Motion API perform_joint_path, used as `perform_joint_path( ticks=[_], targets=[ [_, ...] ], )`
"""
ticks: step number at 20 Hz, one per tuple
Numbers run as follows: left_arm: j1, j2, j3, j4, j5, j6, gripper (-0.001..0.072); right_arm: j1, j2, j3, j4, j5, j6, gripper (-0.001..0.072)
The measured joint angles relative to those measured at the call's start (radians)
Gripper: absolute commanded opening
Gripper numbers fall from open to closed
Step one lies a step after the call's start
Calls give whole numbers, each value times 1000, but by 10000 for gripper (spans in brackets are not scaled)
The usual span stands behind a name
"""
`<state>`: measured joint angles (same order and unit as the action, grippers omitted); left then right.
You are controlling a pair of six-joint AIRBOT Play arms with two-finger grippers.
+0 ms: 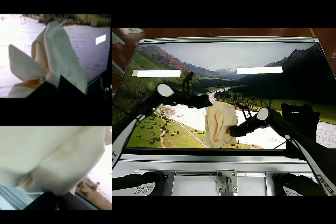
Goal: Fold the shirts.
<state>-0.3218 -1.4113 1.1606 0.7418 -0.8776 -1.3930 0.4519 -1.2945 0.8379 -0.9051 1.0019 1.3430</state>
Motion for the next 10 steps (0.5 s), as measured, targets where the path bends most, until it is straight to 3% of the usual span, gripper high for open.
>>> perform_joint_path(
  ticks=[5, 10],
  targets=[
    [90, 228, 169, 93, 10, -27, 37, -68, 249, 247, -384, 67, 136, 71],
    [140, 443, 311, 146, 14, -35, 37, -114, 462, 475, -537, 29, 196, 71]
  ],
)
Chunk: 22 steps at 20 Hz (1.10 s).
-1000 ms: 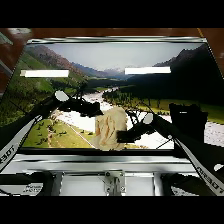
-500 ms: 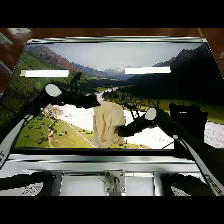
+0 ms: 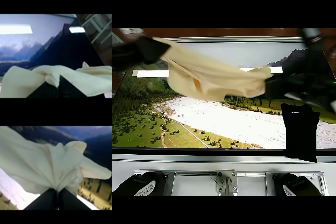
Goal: Fold the shirts.
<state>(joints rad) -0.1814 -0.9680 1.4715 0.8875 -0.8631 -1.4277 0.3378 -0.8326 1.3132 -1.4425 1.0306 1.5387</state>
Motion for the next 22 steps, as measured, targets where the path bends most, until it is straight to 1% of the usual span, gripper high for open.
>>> perform_joint_path(
  ticks=[3, 6, 9, 11, 14, 16, 18, 19, 22],
  targets=[
    [9, 97, 29, 81, -28, -5, 37, -7, 65, 105, -35, -10, 13, 71],
    [12, 157, 40, 190, -131, -55, 38, -10, 95, 169, -49, 40, 18, 71],
    [13, 185, 43, 277, -268, -78, 38, -11, 107, 198, -50, 174, 20, 71],
    [13, 194, 40, 320, -347, -87, 38, -11, 106, 206, -35, 295, 30, 71],
    [14, 198, 14, 355, -406, -92, 38, -11, 75, 183, 37, 494, 90, 71],
    [14, 196, -27, 370, -425, -93, 38, -12, 48, 116, 108, 585, 131, 71],
    [14, 190, -95, 377, -434, -95, 38, -12, 20, 6, 163, 612, 153, 72],
    [14, 185, -140, 378, -435, -96, 38, -12, 5, -61, 179, 602, 157, 72],
    [14, 158, -281, 374, -385, -96, 38, -12, -69, -228, 187, 502, 156, 72]
  ],
)
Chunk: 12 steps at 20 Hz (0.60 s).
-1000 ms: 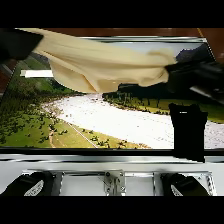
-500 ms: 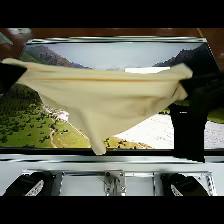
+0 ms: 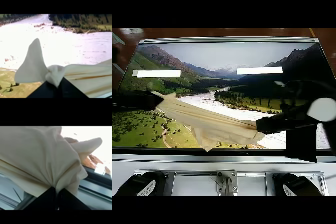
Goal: Fold the shirts.
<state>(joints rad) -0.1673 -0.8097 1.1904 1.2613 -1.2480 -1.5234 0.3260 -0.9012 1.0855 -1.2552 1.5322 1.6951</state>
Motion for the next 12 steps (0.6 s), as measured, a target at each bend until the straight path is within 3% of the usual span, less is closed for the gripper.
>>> perform_joint_path(
  ticks=[9, 12],
  targets=[
    [-1, -314, -204, -264, 495, 0, 39, 0, -357, -126, -10, -508, 9, 72],
    [0, -455, -212, -325, 541, 0, 42, 0, -411, -130, -2, -618, 45, 72]
  ],
)
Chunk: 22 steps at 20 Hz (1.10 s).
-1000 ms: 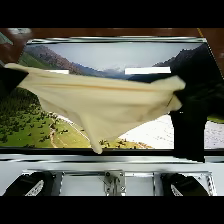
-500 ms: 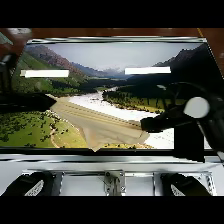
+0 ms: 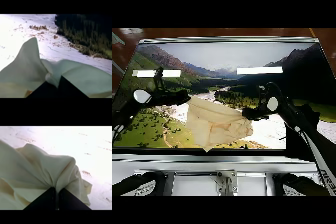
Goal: Fold the shirts.
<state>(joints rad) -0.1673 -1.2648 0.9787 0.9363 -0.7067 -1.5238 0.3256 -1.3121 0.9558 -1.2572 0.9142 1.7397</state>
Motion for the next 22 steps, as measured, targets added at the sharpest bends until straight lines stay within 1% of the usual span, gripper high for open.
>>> perform_joint_path(
  ticks=[1, 2, 3, 4, 7, 8, 9, 10, 11, 12, 13, 14, 16, 18, 21, 22],
  targets=[
    [2, -36, -1, -14, -11, 0, 104, 0, -9, -1, 5, -28, 6, 73],
    [6, -58, 2, -26, -31, 0, 281, 0, -16, -1, 9, -46, 13, 72],
    [18, -72, 10, -39, -61, 7, 540, 0, -21, -2, 13, -60, 18, 72],
    [38, -76, 26, -41, -100, 18, 620, 0, -24, -2, 18, -71, 22, 72],
    [138, -36, 111, -42, -264, 36, 588, 0, -30, -2, 27, -76, 27, 72],
    [183, -4, 141, -27, -321, 34, 503, 0, -31, -2, 29, -68, 27, 72],
    [224, 34, 162, -4, -377, 18, 371, 0, -32, -2, 31, -58, 26, 72],
    [256, 76, 173, 27, -423, 6, 372, 0, -32, -2, 32, -48, 18, 72],
    [280, 124, 170, 65, -471, -18, 391, 0, -32, -2, 32, -35, 9, 72],
    [295, 174, 148, 105, -522, -42, 431, 0, -33, -2, 33, -26, 0, 72],
    [299, 216, 113, 132, -556, -62, 553, 0, -33, -2, 34, -17, -10, 72],
    [295, 256, 61, 141, -584, -77, 629, 0, -33, -2, 35, -11, -18, 72],
    [256, 322, -91, 139, -612, -116, 632, 0, -33, -2, 35, -5, -32, 72],
    [186, 358, -256, 93, -579, -142, 630, 0, -33, -2, 35, 2, -39, 72],
    [63, 383, -460, -9, -433, -163, 626, 0, -33, -2, 35, 4, -46, 73],
    [24, 385, -507, -48, -378, -166, 612, 0, -33, -2, 35, 4, -47, 73]
  ],
)
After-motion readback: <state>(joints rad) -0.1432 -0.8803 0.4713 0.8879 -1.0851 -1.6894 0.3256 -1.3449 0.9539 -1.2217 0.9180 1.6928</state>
